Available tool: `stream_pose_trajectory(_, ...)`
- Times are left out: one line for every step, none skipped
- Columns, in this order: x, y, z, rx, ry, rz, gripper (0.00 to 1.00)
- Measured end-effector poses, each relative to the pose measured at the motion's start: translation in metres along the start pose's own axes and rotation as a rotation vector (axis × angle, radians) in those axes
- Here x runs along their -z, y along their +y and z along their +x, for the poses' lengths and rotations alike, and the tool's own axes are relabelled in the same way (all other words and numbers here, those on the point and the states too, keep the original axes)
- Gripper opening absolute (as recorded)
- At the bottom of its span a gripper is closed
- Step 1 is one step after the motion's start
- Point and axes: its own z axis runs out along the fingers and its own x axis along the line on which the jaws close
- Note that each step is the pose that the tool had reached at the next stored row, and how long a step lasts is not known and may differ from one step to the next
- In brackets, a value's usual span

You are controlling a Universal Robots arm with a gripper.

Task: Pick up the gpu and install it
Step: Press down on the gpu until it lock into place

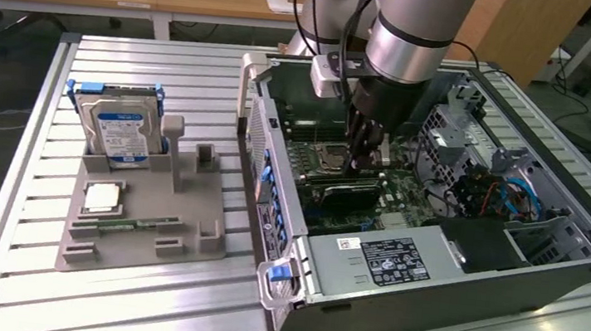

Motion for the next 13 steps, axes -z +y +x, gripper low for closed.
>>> stream_pose_trajectory(0.0, 0.0, 0.0, 0.0, 0.0, 0.0, 0.14)
stream_pose_trajectory(0.0, 0.0, 0.0, 0.0, -0.0001, 0.0, 0.11)
stream_pose_trajectory(0.0, 0.0, 0.0, 0.0, 0.0, 0.0, 0.11)
stream_pose_trajectory(0.0, 0.0, 0.0, 0.0, 0.0, 0.0, 0.11)
stream_pose_trajectory(0.0, 0.0, 0.0, 0.0, 0.0, 0.0, 0.11)
stream_pose_trajectory(0.0, 0.0, 0.0, 0.0, 0.0, 0.0, 0.11)
stream_pose_trajectory(0.0, 0.0, 0.0, 0.0, -0.0001, 0.0, 0.11)
stream_pose_trajectory(0.0, 0.0, 0.0, 0.0, -0.0001, 0.0, 0.11)
stream_pose_trajectory(0.0, 0.0, 0.0, 0.0, 0.0, 0.0, 0.11)
stream_pose_trajectory(0.0, 0.0, 0.0, 0.0, 0.0, 0.0, 0.11)
stream_pose_trajectory(0.0, 0.0, 0.0, 0.0, 0.0, 0.0, 0.11)
stream_pose_trajectory(0.0, 0.0, 0.0, 0.0, 0.0001, 0.0, 0.11)
stream_pose_trajectory(-0.0008, 0.0, 0.0, 0.0, -0.0002, 0.0, 0.11)
